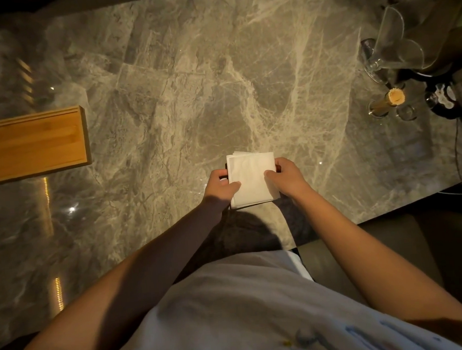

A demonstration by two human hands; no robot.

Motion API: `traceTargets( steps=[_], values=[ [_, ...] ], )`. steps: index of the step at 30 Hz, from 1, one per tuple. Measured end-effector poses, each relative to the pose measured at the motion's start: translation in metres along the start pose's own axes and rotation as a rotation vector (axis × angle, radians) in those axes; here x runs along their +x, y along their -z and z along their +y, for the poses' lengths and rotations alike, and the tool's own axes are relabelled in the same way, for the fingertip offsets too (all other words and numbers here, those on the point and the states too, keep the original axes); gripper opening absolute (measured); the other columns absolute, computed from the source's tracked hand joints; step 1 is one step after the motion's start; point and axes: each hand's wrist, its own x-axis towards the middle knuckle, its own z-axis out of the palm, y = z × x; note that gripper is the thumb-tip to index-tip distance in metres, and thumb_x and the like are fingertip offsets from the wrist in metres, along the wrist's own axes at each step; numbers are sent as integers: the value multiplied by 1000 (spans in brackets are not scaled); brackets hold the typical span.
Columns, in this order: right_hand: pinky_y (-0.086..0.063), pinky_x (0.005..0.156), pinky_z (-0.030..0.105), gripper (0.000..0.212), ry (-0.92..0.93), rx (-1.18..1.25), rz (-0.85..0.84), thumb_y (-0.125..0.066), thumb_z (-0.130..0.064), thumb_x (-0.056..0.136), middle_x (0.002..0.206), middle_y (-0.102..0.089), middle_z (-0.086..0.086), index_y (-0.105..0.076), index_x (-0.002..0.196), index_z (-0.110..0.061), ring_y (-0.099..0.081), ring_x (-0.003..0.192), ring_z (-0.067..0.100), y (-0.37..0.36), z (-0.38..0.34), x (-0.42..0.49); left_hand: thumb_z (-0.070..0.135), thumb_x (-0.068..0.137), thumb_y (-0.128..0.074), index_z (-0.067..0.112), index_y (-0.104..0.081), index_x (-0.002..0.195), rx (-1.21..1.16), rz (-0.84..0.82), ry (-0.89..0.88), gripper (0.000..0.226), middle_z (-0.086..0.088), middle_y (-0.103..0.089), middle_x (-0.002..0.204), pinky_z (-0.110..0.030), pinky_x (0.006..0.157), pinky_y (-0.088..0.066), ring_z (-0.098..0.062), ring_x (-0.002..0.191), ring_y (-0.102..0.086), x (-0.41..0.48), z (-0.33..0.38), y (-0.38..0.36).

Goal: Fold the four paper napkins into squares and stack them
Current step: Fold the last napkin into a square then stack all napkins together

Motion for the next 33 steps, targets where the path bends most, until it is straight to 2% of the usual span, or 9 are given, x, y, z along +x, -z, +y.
traceTargets(
  steps=[5, 10, 14, 17, 20, 25, 28, 31, 33],
  values=[
    [-45, 78, 35, 22, -13, 86, -1, -52, -9, 87, 92, -59, 7, -63, 105, -2, -55, 86, 21, -2, -3, -4, 1, 91, -51, 10, -52, 118, -97, -98, 41, 28, -11, -61, 117, -35, 75, -56, -24, 100, -62, -1, 7, 16],
    [-48, 82, 35, 24, 6, 178, -99, -53, -17, 93, 104, -63, 8, -61, 113, -6, -58, 91, 19, -11, -16, -11, -2, 92, -48, 16, -53, 117, -151, -159, -29, 31, -4, -65, 107, -28, 68, -57, -16, 93, -65, -7, 18, 49],
    [-53, 89, 43, 26, -107, 324, -308, -53, -28, 96, 109, -67, 10, -61, 112, -9, -64, 98, 23, -29, -40, -12, -2, 91, -48, 16, -52, 118, -180, -132, -69, 32, -4, -64, 103, -26, 67, -56, -13, 88, -64, -13, 23, 86],
    [-59, 70, 32, 18, -185, 479, -405, -56, -29, 95, 95, -74, 2, -64, 103, -16, -71, 89, 15, -46, -60, -14, -3, 91, -48, 18, -52, 115, -235, -113, -84, 32, 0, -65, 99, -24, 65, -57, -11, 86, -65, -15, 23, 117],
    [-58, 60, 26, 10, -175, 532, -453, -57, -22, 94, 82, -75, -3, -65, 98, -18, -72, 76, 9, -67, -84, -17, -2, 91, -49, 18, -52, 117, -278, -81, -94, 33, 3, -65, 98, -22, 62, -58, -8, 85, -65, -18, 21, 151],
    [-57, 61, 28, 13, -63, 462, -427, -59, -9, 92, 89, -68, 4, -62, 104, -10, -66, 74, 14, -107, -135, -17, -1, 92, -48, 13, -51, 123, -294, 43, -119, 34, -3, -63, 105, -22, 63, -56, -10, 87, -63, -20, 23, 203],
    [-55, 61, 27, 7, 8, 392, -389, -62, -9, 90, 83, -68, 2, -63, 95, -14, -65, 68, 12, -132, -165, -14, 2, 93, -48, 13, -52, 115, -328, 122, -131, 25, -6, -61, 107, -22, 63, -56, -11, 85, -63, -15, 28, 231],
    [-54, 53, 25, 5, 48, 355, -359, -63, -7, 88, 79, -65, 3, -63, 90, -12, -63, 62, 11, -161, -194, -7, 6, 94, -48, 5, -50, 123, -328, 211, -143, 29, -10, -60, 113, -26, 75, -52, -17, 92, -60, -6, 33, 260],
    [-56, 53, 24, 9, 57, 318, -353, -63, -8, 89, 81, -64, 3, -62, 98, -8, -62, 66, 12, -180, -212, -2, 9, 95, -47, 5, -48, 128, -323, 282, -159, 33, -9, -59, 114, -24, 72, -49, -17, 94, -57, 2, 37, 280]
  ],
)
